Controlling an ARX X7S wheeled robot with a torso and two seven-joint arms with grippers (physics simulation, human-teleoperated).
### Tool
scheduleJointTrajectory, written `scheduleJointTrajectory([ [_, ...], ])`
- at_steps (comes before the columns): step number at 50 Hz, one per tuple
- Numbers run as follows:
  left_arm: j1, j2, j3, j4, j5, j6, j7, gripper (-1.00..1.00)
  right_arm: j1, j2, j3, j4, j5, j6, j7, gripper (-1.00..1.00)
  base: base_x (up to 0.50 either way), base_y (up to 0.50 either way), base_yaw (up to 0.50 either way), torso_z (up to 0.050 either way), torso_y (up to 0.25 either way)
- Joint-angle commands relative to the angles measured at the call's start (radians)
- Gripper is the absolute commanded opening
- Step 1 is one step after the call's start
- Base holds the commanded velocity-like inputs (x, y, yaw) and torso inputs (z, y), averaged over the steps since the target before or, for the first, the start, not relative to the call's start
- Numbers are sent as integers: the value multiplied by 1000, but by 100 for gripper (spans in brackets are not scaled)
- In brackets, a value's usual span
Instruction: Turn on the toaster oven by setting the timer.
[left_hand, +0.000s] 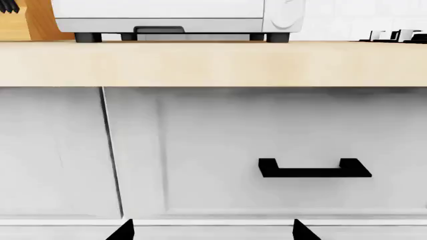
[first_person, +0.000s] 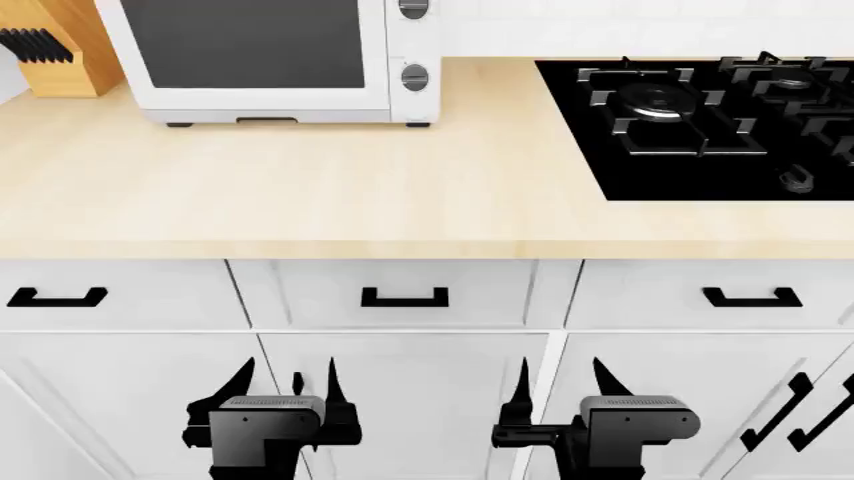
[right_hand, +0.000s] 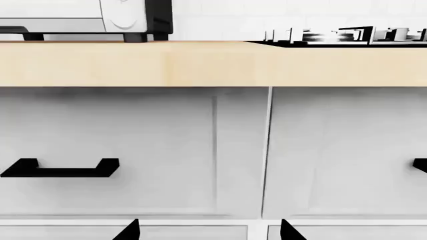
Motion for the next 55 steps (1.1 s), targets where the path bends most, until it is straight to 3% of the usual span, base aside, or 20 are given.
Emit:
scheduleJointTrajectory([
  [1,5,-16,10,15,-12,5,-29,100,-10,16,-20,-28,29,22,9,100,0,0,0,0,0],
  [17,7,-58,58,45,-71,-4,-56,100,-20,62,-67,-60,31,34,84,100,0,0,0,0,0],
  [28,12,-140,23,448,-80,-211,-90,100,19,164,-38,-507,88,314,54,100,0,0,0,0,0],
  [33,-17,-166,31,546,-80,-283,-88,100,70,179,-14,-564,102,373,64,100,0,0,0,0,0],
  [38,-86,-190,33,637,-83,-384,-84,100,148,204,-12,-617,98,440,71,100,0,0,0,0,0],
  [47,-283,-215,-38,808,-214,-706,-64,100,358,220,57,-717,193,760,81,100,0,0,0,0,0],
  [49,-339,-223,-45,818,-227,-756,-67,100,417,223,78,-733,241,887,72,100,0,0,0,0,0],
  [55,-521,-231,-73,801,-273,-908,-77,100,552,246,77,-774,258,1058,94,100,0,0,0,0,0],
])
